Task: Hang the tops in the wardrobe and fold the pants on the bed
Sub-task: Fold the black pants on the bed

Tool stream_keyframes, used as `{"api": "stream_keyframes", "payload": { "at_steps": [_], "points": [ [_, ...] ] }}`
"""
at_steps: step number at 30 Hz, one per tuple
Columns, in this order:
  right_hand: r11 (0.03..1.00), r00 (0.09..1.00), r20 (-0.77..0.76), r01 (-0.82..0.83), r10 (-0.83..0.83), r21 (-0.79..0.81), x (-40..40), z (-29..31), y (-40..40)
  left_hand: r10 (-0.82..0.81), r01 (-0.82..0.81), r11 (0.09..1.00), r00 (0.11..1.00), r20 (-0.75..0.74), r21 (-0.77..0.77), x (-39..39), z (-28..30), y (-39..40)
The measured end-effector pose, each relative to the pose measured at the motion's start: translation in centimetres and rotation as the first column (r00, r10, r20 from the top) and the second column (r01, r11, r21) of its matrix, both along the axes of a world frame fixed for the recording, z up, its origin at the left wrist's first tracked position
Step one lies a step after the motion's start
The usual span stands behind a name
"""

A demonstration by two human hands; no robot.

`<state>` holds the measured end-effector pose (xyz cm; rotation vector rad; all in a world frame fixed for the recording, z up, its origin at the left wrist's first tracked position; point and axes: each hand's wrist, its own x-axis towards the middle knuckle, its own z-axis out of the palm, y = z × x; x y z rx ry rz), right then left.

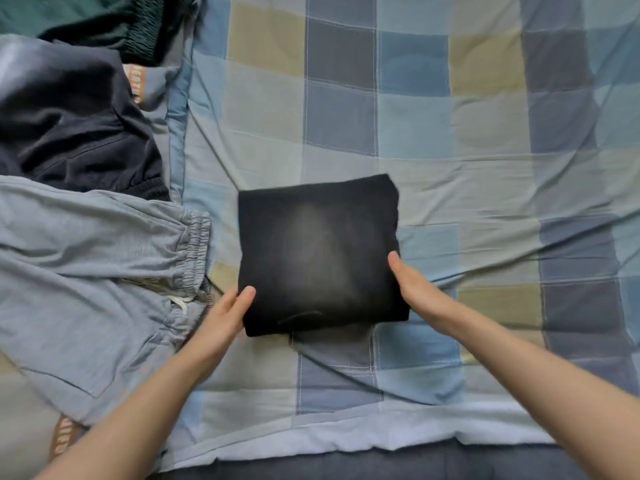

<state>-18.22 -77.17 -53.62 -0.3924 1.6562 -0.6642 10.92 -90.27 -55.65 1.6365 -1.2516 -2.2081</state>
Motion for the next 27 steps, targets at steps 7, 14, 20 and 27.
{"api": "stream_keyframes", "payload": {
  "at_steps": [7, 14, 20, 27],
  "points": [
    [0.999, 0.968, -0.251, -0.029, 0.025, -0.013, 0.8, -2.5, -0.6, -0.047, 0.120, 0.950, 0.968, 0.248, -0.288, -0.8, -2.1, 2.1],
    [0.984, 0.789, -0.600, -0.030, 0.132, 0.178, 1.1, -2.9, -0.2, -0.047, 0.190, 0.932, 0.908, 0.417, -0.310, -0.9, -2.0, 3.4],
    [0.965, 0.821, -0.569, 0.112, 0.045, 0.238, 2.3, -3.7, -0.5, -0.062, 0.177, 0.972, 0.832, 0.551, -0.158, -2.1, -3.6, 3.1],
    [0.940, 0.903, -0.284, 0.271, -0.323, -0.205, 0.6, -2.6, -1.3, 0.144, -0.123, 0.965, 0.987, 0.076, -0.232, -3.0, -2.0, 0.8]
  ]
}}
